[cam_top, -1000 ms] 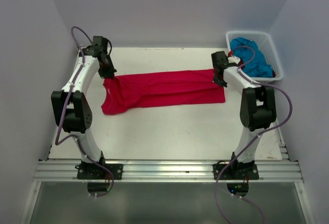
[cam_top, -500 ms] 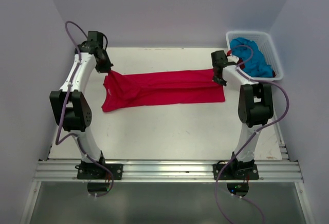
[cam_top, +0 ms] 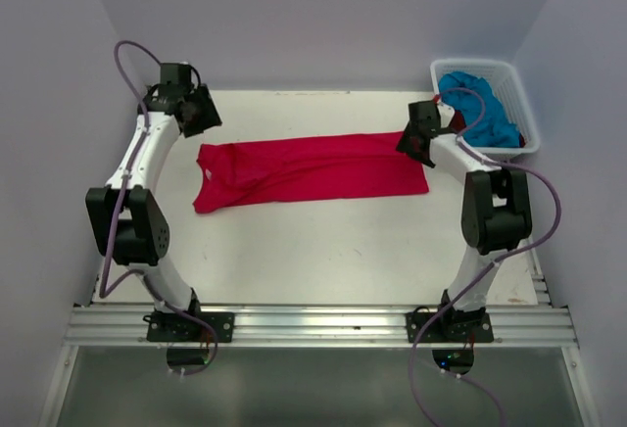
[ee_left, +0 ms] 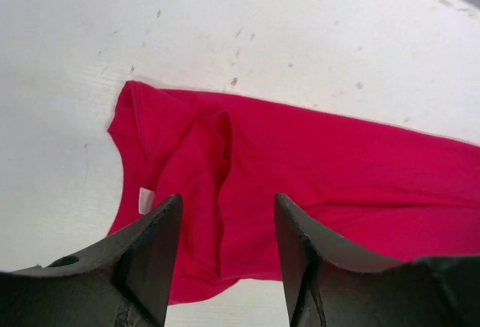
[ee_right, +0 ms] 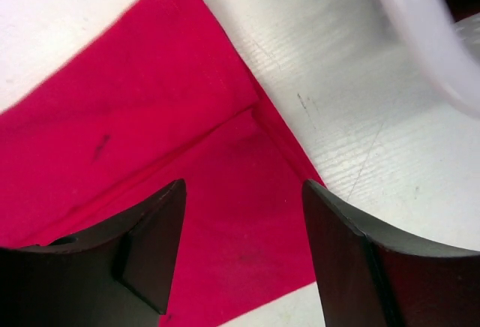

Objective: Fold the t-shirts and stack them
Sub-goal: Fold the other side of the tshirt into a rectangle

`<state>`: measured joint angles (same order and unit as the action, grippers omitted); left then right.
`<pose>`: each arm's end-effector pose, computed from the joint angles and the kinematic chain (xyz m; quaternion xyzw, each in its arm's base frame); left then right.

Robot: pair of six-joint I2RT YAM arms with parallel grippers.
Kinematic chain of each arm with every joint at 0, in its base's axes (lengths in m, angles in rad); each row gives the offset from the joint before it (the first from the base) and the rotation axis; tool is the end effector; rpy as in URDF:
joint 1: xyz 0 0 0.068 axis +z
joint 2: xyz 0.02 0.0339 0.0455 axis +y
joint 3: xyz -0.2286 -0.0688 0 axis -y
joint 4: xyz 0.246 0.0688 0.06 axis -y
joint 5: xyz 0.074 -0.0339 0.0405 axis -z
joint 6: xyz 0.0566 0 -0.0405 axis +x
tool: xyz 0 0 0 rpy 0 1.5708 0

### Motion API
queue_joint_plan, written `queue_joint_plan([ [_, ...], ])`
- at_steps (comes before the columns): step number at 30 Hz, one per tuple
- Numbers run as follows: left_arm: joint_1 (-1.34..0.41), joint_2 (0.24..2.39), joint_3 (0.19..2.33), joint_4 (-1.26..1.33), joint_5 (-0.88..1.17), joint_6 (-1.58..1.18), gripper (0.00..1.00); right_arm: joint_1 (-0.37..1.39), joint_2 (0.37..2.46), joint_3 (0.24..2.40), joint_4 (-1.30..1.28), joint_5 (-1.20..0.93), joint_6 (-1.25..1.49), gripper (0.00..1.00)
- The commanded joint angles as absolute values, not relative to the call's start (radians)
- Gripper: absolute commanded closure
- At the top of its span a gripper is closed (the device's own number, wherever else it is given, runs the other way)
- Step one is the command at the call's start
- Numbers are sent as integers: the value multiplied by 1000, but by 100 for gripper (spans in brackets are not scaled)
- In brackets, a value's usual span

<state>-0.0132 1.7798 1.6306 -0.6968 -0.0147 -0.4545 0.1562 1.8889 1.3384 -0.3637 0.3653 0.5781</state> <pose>0.4062 -0.0045 0.2621 -0.2072 0.9118 -0.0755 0.3464 0.4081 0.0438 0.1526 0.2522 0.8979 -0.0467 0.3577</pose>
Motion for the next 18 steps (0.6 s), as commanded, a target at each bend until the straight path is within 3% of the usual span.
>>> queue_joint_plan([
  [1,-2,1609,1585,-508,80,-460,44,152,1711,1299,-232,348,545,33],
  [4,-2,1510,1491,-451,172,-492,43,155,1654,1260,-227,341,543,36],
  [6,-2,1439,1370,-402,242,-521,55,155,1615,1241,-224,316,535,46],
  [7,-3,1424,1327,-393,262,-547,90,153,1611,1230,-227,311,535,71],
  [8,-3,1408,1246,-391,274,-567,100,155,1612,1230,-239,310,537,89],
  [9,-3,1404,1205,-396,291,-590,100,155,1620,1232,-276,313,543,100],
  [13,-11,1391,923,-307,345,-684,100,153,1681,1252,-373,314,563,100],
  [18,-44,1385,810,-299,258,-736,100,155,1741,1246,-414,287,565,100],
])
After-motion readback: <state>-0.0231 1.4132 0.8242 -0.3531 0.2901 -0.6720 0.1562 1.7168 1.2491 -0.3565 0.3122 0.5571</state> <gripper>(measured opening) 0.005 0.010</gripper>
